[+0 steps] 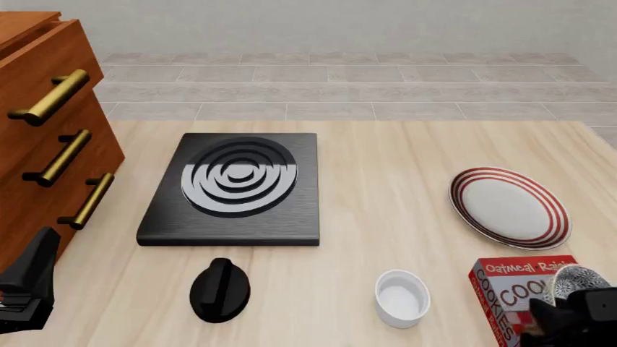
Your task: Pick the akita bowl on the cookies box and place it on the plate.
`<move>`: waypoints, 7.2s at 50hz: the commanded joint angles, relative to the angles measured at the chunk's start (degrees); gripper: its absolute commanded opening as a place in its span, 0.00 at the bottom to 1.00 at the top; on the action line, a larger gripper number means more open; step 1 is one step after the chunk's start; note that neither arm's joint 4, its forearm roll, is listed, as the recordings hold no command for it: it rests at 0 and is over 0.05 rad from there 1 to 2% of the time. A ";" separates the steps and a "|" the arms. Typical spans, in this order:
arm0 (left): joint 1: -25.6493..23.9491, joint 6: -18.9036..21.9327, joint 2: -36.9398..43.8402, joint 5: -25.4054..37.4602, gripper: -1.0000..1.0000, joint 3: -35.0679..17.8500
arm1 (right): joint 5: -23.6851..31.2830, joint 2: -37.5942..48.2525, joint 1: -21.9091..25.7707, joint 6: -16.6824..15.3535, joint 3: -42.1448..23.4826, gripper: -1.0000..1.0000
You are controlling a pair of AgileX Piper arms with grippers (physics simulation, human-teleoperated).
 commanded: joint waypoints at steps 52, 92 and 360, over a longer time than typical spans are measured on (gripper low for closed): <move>0.00 0.00 0.00 0.00 1.00 0.00 | -0.34 13.67 -8.96 -29.56 -18.29 0.00; 0.00 0.00 0.00 0.00 1.00 0.00 | -8.29 28.39 -11.78 -38.24 -25.07 0.00; 0.00 0.00 0.00 0.00 1.00 0.00 | -28.36 69.94 -0.62 -45.11 -38.20 1.00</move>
